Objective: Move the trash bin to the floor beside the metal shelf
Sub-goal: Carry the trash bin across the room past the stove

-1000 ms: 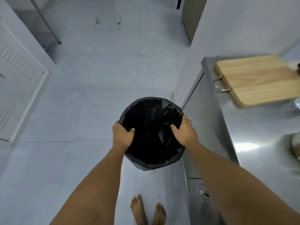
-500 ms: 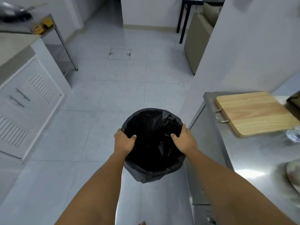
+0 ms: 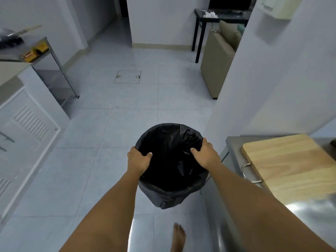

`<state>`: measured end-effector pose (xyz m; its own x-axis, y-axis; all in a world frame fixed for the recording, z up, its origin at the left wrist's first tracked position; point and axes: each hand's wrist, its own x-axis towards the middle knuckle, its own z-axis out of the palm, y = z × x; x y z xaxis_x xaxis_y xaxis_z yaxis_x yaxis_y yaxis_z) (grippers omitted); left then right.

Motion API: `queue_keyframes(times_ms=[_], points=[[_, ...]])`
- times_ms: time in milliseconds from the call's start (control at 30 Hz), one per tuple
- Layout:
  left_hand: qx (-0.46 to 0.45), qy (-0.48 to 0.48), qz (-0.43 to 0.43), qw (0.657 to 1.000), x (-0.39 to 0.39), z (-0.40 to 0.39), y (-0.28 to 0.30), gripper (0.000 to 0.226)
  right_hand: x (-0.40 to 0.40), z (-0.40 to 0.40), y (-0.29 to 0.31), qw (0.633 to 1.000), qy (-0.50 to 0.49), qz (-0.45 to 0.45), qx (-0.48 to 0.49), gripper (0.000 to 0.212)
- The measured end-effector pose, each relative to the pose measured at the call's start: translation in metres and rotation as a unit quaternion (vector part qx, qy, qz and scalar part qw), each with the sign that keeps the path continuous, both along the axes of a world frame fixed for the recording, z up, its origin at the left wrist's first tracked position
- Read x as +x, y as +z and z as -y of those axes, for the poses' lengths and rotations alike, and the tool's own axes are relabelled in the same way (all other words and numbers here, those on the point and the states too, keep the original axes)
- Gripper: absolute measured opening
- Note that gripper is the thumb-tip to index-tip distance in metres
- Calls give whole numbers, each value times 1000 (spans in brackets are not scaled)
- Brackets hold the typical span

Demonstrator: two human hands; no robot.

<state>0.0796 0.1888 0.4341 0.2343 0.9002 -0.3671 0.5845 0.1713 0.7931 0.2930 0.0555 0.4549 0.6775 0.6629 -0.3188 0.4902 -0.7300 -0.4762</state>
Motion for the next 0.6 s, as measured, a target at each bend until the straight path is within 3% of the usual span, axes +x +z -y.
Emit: queue_keyframes(times_ms=[600], points=[[-2,34,39,999,195,-222,14,73,201,-228,15,1000,17,8,11,83]])
